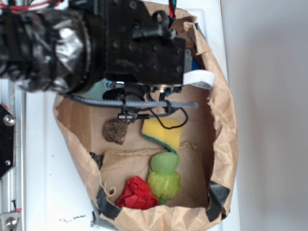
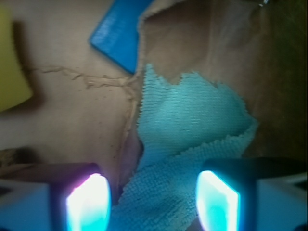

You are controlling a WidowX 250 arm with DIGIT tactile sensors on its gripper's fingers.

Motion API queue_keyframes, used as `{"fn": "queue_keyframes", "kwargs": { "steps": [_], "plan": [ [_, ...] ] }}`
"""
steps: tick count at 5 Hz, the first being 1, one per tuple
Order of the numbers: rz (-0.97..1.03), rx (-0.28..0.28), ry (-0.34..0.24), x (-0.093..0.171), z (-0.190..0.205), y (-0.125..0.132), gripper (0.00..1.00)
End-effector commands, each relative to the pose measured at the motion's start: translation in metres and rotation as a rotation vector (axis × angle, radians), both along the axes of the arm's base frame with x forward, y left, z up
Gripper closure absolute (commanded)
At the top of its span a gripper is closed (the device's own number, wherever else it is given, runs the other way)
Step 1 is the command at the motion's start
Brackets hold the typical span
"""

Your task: Grab the blue cloth.

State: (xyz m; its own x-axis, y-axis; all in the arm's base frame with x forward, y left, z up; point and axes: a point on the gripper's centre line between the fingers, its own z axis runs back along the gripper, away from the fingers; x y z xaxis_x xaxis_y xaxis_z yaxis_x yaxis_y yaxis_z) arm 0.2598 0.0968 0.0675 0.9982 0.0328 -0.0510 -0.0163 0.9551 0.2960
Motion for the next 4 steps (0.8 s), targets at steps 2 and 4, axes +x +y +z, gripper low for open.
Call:
{"fn": "queue_keyframes", "kwargs": {
  "steps": [2,4],
  "plan": [
    [0.347,-0.21,-0.07,-0.009,0.028,0.001,0.0],
    [0.56,-0.269,-0.248,-0.016,0.032,-0.004,0.0]
  ]
}}
